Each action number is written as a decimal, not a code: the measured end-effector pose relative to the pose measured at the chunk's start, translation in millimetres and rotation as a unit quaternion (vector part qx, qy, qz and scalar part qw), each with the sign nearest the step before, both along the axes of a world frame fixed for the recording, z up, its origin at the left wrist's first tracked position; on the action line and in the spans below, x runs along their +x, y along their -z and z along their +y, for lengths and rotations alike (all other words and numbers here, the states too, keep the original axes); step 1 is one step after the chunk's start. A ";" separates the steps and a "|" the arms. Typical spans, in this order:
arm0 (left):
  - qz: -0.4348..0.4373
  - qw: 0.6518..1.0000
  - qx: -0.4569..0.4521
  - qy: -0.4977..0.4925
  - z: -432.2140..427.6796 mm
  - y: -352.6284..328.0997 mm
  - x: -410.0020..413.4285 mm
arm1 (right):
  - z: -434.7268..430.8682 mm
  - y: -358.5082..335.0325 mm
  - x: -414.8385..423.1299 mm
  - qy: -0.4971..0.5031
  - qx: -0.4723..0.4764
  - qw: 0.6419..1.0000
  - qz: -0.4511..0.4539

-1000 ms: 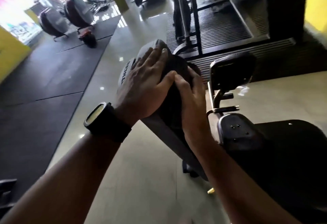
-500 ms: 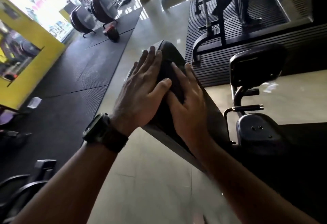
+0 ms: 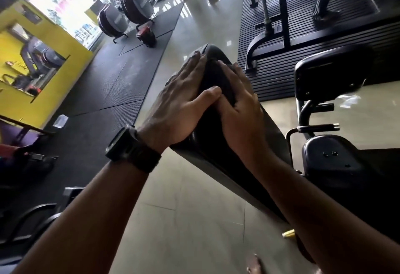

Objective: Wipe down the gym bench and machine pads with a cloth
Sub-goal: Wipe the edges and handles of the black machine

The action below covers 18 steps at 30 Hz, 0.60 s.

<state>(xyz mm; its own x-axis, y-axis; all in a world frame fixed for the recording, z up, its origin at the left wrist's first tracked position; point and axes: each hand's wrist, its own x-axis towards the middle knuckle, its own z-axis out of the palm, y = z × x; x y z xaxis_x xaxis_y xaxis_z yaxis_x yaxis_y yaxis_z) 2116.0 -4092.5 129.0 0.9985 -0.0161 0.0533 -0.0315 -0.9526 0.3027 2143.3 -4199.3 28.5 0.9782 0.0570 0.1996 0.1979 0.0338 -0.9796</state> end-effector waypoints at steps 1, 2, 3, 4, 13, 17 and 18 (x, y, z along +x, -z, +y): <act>0.003 1.000 -0.005 -0.003 -0.5 0.5 1.3 | -1.9 5.1 3.6 0.005 0.006 0.999 0.037; 0.006 1.000 -0.014 -0.008 -0.9 1.1 1.6 | -3.5 9.1 2.0 0.011 0.018 0.996 0.085; 0.009 1.000 -0.021 -0.014 -1.2 1.5 1.2 | -4.7 12.4 -4.8 0.016 0.026 0.992 0.123; 0.007 0.999 -0.027 -0.018 -0.8 2.4 0.5 | -5.3 13.5 -15.5 0.018 0.029 0.990 0.138; -0.017 0.999 -0.048 -0.016 -4.5 4.1 -0.9 | 2.2 -1.1 20.2 0.007 0.005 1.000 -0.005; -0.011 0.998 -0.051 -0.022 -3.5 1.6 -1.5 | 3.0 7.1 11.3 0.019 0.029 0.992 0.122; -0.012 0.998 -0.058 -0.021 -3.0 1.9 -2.0 | 3.3 3.6 1.2 0.012 0.030 0.994 0.102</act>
